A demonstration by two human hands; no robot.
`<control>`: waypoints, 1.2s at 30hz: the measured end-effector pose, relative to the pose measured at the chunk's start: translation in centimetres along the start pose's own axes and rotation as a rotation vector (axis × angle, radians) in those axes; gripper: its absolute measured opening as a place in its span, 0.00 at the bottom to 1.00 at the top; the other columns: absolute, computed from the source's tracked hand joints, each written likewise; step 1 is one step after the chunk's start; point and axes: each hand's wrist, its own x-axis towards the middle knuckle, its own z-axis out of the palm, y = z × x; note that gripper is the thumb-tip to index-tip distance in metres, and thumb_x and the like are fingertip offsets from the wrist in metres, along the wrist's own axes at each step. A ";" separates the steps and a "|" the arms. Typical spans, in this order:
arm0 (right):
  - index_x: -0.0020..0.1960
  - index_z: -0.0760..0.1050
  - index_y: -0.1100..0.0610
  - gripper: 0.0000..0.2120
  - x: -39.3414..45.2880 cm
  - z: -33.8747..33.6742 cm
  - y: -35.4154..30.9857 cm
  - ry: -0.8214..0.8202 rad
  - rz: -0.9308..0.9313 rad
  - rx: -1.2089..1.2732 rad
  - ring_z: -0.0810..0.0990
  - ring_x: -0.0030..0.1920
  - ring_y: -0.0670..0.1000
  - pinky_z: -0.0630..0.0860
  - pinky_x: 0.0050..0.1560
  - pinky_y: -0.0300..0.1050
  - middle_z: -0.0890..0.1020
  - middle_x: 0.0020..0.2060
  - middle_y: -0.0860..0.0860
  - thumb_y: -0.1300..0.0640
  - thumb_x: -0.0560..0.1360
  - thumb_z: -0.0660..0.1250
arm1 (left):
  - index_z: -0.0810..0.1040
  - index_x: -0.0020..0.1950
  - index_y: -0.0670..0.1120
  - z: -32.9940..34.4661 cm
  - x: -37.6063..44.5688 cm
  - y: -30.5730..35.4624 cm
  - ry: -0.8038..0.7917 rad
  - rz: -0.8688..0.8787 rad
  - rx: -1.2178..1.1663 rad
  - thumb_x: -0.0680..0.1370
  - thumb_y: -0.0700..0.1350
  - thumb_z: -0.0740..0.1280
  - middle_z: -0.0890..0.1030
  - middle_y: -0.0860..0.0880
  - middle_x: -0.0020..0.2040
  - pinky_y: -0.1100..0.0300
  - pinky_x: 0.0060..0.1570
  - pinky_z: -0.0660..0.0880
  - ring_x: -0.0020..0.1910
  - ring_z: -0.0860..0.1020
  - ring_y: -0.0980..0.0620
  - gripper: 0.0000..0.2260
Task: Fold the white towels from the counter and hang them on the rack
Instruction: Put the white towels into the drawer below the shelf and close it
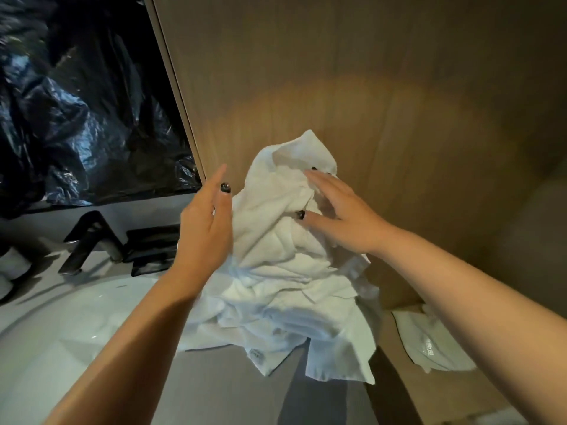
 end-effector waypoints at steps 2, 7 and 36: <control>0.80 0.50 0.47 0.36 -1.7 -1.7 0.3 0.009 -0.017 -0.030 0.47 0.78 0.44 0.50 0.76 0.44 0.53 0.79 0.42 0.41 0.78 0.63 | 0.65 0.77 0.48 0.0 -0.2 2.6 0.024 0.082 0.025 0.82 0.48 0.53 0.77 0.54 0.61 0.68 0.56 0.69 0.54 0.74 0.57 0.22; 0.80 0.49 0.48 0.34 -7.2 -5.2 2.2 0.033 -0.002 -0.051 0.46 0.77 0.41 0.48 0.74 0.38 0.52 0.78 0.41 0.46 0.80 0.62 | 0.64 0.77 0.46 3.5 -3.5 7.6 -0.087 0.285 0.102 0.83 0.50 0.53 0.67 0.50 0.75 0.65 0.74 0.55 0.74 0.63 0.56 0.23; 0.78 0.56 0.51 0.29 -46.7 2.8 38.4 0.122 0.626 -0.056 0.53 0.77 0.44 0.60 0.72 0.43 0.57 0.78 0.47 0.46 0.80 0.59 | 0.67 0.73 0.45 44.0 -36.9 5.5 -0.885 0.366 0.118 0.80 0.50 0.56 0.75 0.44 0.70 0.44 0.67 0.70 0.69 0.71 0.49 0.22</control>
